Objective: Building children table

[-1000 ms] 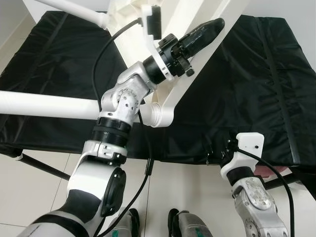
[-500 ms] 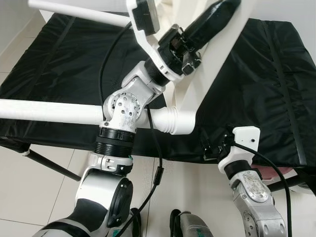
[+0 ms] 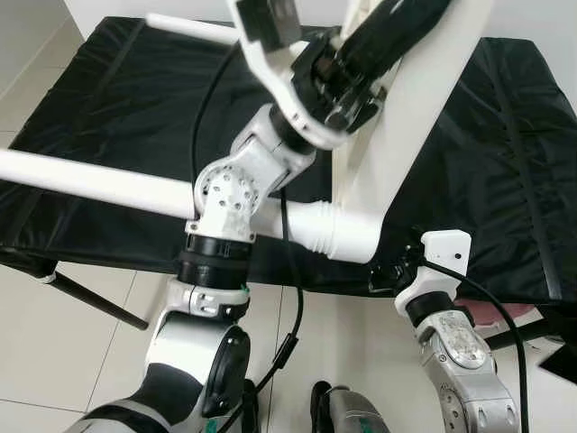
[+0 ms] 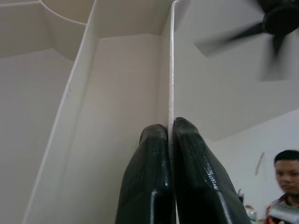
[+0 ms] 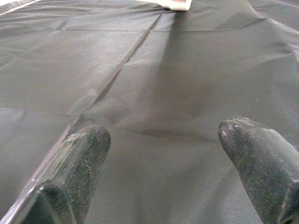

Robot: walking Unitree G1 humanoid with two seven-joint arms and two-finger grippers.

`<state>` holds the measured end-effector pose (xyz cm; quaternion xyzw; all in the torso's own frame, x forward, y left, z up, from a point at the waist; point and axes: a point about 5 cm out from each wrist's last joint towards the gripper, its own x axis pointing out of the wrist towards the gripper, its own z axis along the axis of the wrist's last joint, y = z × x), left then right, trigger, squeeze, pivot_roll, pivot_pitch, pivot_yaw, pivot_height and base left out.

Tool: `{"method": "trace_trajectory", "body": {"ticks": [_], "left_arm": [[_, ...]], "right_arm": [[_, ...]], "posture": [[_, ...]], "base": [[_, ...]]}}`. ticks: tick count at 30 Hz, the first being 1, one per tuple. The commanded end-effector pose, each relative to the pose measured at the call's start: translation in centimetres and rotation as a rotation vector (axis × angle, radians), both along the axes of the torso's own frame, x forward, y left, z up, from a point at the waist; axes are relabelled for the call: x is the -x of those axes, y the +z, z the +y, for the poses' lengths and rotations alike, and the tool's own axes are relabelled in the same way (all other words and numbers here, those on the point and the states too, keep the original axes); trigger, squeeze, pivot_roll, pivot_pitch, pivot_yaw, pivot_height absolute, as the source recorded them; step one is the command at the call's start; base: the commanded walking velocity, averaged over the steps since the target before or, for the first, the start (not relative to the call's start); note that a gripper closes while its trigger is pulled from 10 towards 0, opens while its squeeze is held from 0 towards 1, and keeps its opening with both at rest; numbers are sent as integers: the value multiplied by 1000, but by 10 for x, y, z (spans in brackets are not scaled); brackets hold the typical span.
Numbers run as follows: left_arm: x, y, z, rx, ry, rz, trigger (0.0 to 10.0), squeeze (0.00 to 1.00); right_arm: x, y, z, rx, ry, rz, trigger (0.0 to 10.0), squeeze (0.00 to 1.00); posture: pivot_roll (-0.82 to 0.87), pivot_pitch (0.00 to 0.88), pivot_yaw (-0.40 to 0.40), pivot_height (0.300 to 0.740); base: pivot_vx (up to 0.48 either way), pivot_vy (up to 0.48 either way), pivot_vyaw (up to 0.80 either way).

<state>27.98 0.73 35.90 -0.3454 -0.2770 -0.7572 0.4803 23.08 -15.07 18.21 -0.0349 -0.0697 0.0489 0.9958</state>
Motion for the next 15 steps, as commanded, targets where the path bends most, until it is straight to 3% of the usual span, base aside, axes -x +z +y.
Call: {"method": "trace_trajectory", "body": {"ticks": [1, 2, 5, 7, 9, 10, 11, 15], "left_arm": [[-4, -17, -24, -133, 43, 12, 0, 0], [-12, -28, -28, -201, 111, 44, 0, 0], [-12, -28, -28, -201, 111, 44, 0, 0], [-17, -36, -29, -245, 166, 60, 0, 0], [-32, -58, -29, -362, 289, 133, 0, 0], [-32, -58, -29, -362, 289, 133, 0, 0], [-38, -70, -29, -425, 345, 168, 0, 0], [-48, -85, -24, -479, 411, 255, 0, 0]], "right_arm": [[1, -3, 0, -3, -3, 5, 10000, 0], [2, -3, -1, -4, -8, 6, 10000, 0], [2, -3, -1, -4, -8, 6, 10000, 0], [2, -3, -1, -4, -11, 7, 10000, 0], [3, -4, -2, -5, -12, 10, 10000, 0], [3, -4, -2, -5, -12, 10, 10000, 0], [3, -4, -1, -5, -10, 11, 10000, 0], [2, -4, -1, -5, -6, 10, 10000, 0]], "posture": [[-185, 184, 37, 740], [-178, 186, 40, 740], [-178, 186, 40, 740], [-178, 186, 40, 740], [-170, 191, 34, 740], [-170, 191, 34, 740], [-168, 190, 34, 740], [-162, 190, 30, 740]], "base": [[0, 0, 0], [0, 0, 0], [0, 0, 0], [0, 0, 0], [0, 0, 0], [0, 0, 0], [0, 0, 0], [0, 0, 0]]}}
